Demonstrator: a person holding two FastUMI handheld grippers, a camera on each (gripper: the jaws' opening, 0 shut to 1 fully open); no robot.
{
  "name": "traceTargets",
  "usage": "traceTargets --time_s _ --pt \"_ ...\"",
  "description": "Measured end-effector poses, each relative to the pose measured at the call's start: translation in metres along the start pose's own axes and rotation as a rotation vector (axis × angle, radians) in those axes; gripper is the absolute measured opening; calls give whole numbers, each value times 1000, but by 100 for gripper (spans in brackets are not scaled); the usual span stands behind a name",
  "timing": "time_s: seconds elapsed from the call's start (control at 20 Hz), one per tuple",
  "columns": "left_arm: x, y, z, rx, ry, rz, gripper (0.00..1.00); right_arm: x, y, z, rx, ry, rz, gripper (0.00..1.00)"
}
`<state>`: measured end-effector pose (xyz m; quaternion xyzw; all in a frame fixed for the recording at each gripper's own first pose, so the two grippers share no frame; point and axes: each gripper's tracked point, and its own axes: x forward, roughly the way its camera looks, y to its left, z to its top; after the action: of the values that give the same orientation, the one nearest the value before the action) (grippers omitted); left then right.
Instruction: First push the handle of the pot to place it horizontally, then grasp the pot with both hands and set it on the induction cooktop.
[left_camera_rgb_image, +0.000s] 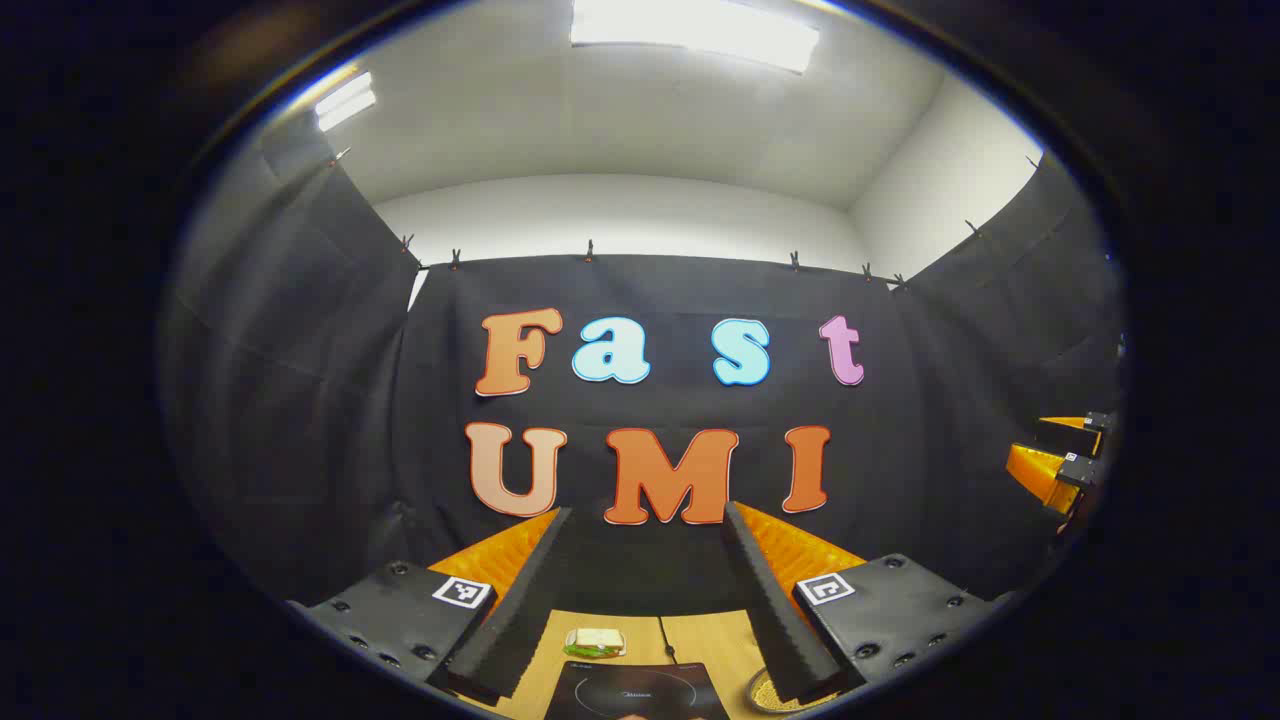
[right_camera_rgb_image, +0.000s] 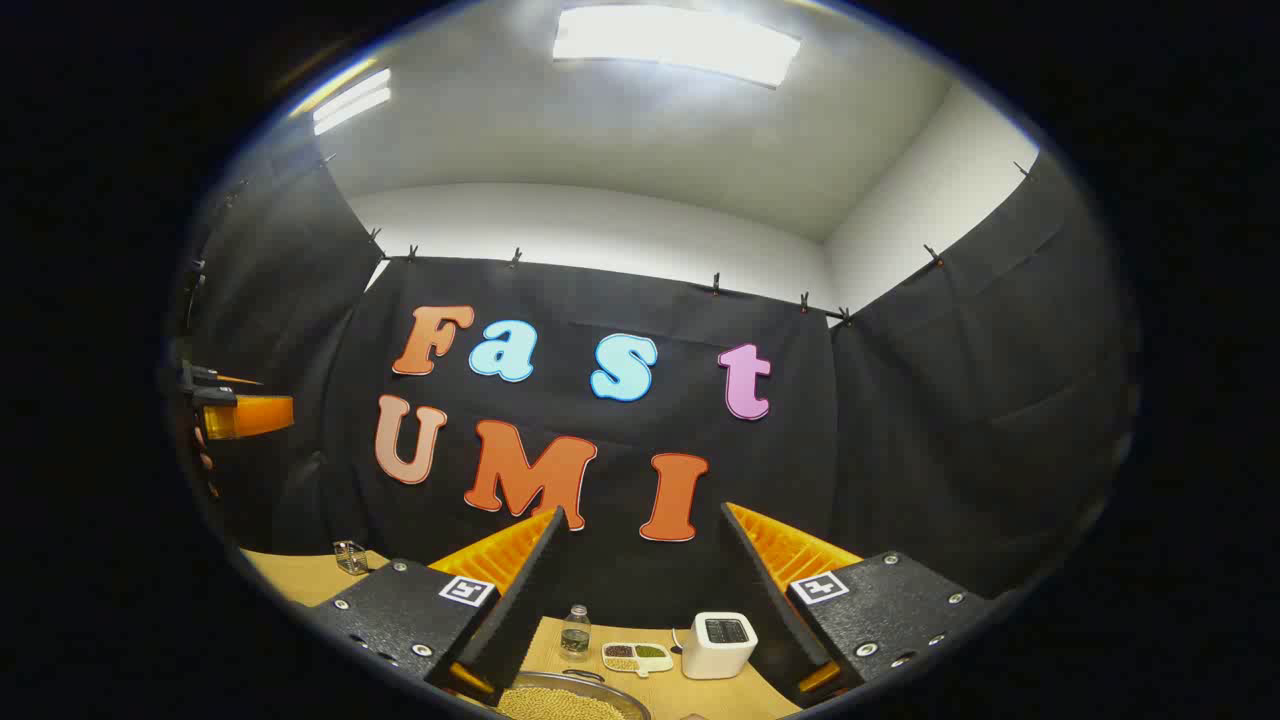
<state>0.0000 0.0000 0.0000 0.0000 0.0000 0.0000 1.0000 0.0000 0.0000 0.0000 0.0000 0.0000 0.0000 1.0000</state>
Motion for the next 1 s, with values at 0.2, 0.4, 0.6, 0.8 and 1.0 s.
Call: traceTargets --time_s 0.2,0.4,0.6,0.8,1.0 --pt "-2 -4 -3 8 23 -3 96 2 2 4 1 -1 2 92" --pt "1 2 2 42 24 13 97 3 7 8 12 6 12 92" --pt "2 4 -5 33 49 14 95 0 15 4 13 11 33 92" --pt "1 11 -6 14 39 22 98 -3 19 -9 14 30 35 92" --pt "-3 23 -2 7 15 48 98 -9 24 -30 21 77 50 93"
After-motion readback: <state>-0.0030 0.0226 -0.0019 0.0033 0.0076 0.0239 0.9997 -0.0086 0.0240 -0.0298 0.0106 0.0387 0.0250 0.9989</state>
